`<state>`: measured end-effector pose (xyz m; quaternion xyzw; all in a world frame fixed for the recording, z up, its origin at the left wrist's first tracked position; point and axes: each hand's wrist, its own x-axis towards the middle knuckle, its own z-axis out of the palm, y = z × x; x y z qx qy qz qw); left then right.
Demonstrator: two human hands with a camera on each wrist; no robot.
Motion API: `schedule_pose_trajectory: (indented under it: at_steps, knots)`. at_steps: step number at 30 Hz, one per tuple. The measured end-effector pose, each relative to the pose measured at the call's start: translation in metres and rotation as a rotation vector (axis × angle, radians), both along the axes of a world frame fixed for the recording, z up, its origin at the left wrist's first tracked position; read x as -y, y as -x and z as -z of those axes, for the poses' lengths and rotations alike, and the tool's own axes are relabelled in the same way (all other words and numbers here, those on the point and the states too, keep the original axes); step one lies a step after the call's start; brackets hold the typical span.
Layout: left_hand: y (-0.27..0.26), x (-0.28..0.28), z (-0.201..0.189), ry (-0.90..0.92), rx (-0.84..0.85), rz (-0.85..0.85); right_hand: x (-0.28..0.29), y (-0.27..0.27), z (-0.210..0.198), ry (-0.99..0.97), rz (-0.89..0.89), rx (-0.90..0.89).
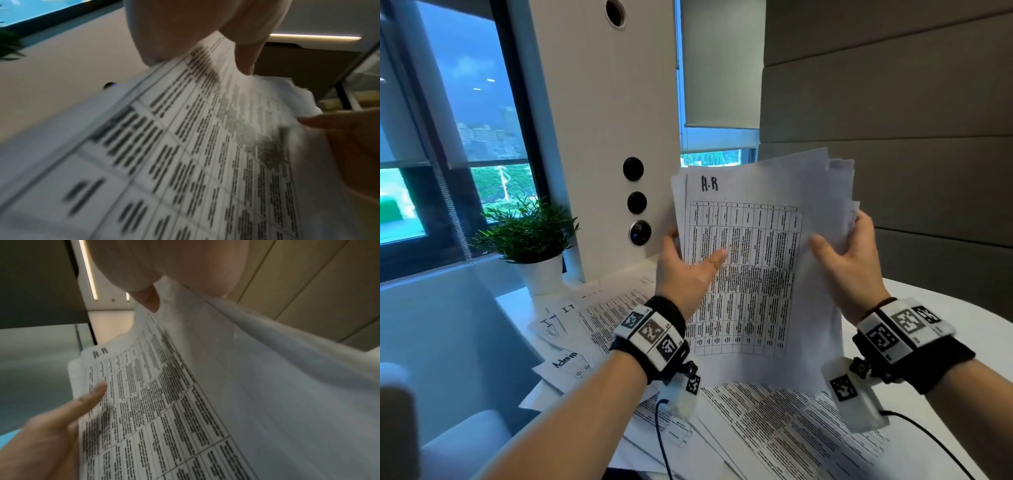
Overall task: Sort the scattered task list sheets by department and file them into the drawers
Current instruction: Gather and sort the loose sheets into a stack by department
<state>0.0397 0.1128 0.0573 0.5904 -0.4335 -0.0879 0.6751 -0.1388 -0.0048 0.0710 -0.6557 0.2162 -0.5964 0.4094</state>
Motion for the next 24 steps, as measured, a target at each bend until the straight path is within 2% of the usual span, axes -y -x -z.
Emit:
schedule_pose_trajectory:
  at_steps: [2,4,7,10,12,15,18,20,24]
  knots:
    - [-0.003,0.002,0.012,-0.156,-0.014,0.014,0.004,0.002,0.005,-0.054,0.059,-0.088]
    - [-0.004,0.004,0.021,-0.245,-0.043,-0.025,0.005,0.003,0.013,-0.105,0.063,-0.288]
    - [-0.013,0.005,0.019,-0.184,-0.153,-0.148,0.009,0.008,0.032,-0.074,0.081,-0.736]
    - [-0.026,0.004,0.014,-0.152,-0.279,-0.261,0.017,0.018,0.047,-0.155,-0.034,-1.114]
    - [-0.032,0.004,0.019,-0.194,-0.289,-0.300,0.024,0.025,0.054,-0.213,-0.062,-1.326]
    - [-0.039,0.004,0.037,-0.332,-0.219,-0.309,0.036,0.031,0.064,-0.222,-0.011,-1.606]
    - [-0.045,0.007,0.048,-0.371,-0.238,-0.319,0.038,0.033,0.074,-0.221,0.027,-1.769]
    - [-0.049,0.009,0.048,-0.343,-0.263,-0.348,0.036,0.035,0.083,-0.150,0.086,-1.844]
    - [-0.060,0.011,0.047,-0.277,-0.313,-0.388,0.043,0.039,0.095,-0.184,0.104,-1.757]
